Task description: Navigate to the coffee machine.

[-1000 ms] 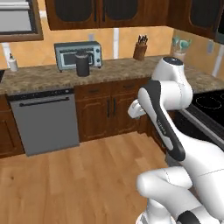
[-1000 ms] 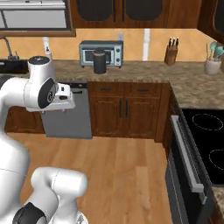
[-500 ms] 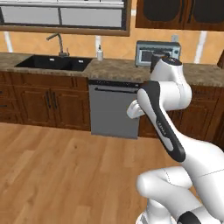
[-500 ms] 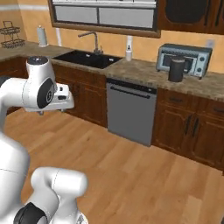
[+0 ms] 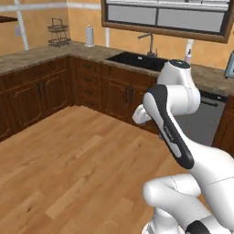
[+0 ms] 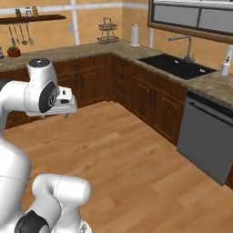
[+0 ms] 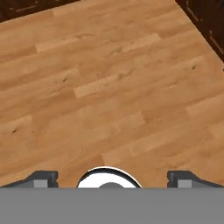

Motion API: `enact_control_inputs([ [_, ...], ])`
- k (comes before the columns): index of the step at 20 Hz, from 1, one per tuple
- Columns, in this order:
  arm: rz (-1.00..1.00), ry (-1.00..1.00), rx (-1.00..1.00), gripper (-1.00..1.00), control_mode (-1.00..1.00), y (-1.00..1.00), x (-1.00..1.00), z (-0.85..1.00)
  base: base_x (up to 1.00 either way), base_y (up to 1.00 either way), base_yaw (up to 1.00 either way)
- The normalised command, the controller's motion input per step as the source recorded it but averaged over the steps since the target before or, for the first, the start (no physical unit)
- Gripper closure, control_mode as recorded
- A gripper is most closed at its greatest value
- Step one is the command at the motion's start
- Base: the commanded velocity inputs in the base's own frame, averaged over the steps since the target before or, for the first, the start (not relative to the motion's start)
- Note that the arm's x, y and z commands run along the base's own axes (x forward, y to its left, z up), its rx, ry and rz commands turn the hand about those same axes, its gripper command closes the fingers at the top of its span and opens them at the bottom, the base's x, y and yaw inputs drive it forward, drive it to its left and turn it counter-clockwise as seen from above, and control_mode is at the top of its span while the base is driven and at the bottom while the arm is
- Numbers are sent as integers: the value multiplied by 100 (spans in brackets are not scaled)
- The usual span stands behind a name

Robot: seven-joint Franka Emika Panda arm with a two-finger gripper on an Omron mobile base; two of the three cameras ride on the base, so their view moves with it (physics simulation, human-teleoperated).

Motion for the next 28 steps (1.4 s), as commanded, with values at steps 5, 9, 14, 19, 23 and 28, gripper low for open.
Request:
enact_control_inputs([
  [5,0,0,0,-100,100,0,0,0,8,0,74],
  [9,0,0,0,-100,100,0,0,0,25,0,69],
  [14,0,0,0,-100,100,0,0,0,94,8,48],
  [19,0,0,0,-100,100,0,0,0,100,7,23],
  [23,0,0,0,-100,100,0,0,0,100,5,12],
  [28,0,0,0,-100,100,0,0,0,100,10,13],
])
